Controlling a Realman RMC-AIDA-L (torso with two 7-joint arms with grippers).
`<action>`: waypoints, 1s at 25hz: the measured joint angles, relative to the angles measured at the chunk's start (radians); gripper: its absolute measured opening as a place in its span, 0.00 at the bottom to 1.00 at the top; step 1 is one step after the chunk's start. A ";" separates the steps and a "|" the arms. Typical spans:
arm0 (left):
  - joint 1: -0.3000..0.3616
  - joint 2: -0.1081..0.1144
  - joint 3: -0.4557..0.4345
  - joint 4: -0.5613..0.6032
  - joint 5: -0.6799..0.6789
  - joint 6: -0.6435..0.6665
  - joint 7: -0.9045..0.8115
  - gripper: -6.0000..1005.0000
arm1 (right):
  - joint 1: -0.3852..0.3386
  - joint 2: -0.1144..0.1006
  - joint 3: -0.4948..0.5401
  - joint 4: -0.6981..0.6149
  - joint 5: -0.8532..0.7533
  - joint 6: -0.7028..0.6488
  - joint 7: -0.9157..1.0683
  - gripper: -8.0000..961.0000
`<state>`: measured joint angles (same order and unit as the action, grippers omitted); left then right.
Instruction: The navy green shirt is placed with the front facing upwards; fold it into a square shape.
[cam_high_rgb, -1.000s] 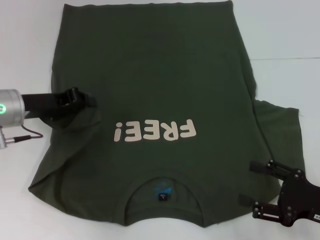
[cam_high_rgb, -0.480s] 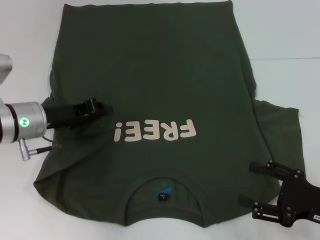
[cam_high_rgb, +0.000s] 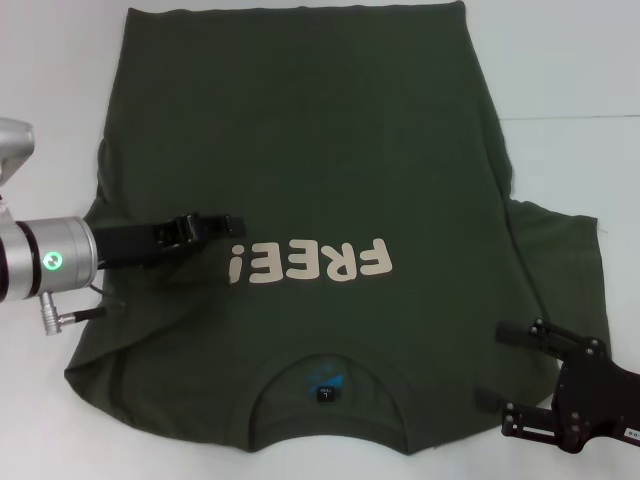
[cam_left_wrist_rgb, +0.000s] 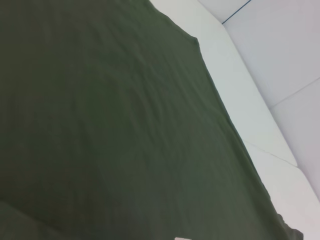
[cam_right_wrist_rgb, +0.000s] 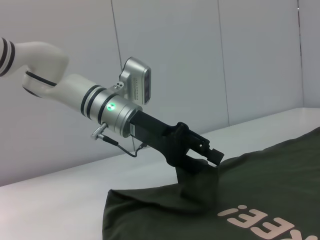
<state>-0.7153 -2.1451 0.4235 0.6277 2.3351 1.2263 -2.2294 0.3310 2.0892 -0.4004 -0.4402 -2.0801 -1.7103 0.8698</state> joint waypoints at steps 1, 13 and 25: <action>0.002 0.002 0.000 0.000 0.002 0.001 -0.003 0.37 | 0.000 0.000 0.000 0.000 0.000 0.000 0.000 0.92; 0.035 0.042 0.017 0.066 -0.001 0.098 -0.080 0.82 | 0.007 0.000 0.000 0.001 0.000 0.000 0.000 0.92; 0.099 0.089 -0.008 0.100 0.044 -0.077 -0.168 0.86 | 0.008 0.000 0.000 0.001 0.000 0.000 0.000 0.92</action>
<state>-0.6163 -2.0558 0.4155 0.7272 2.3792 1.1492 -2.3975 0.3393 2.0892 -0.4004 -0.4387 -2.0800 -1.7104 0.8698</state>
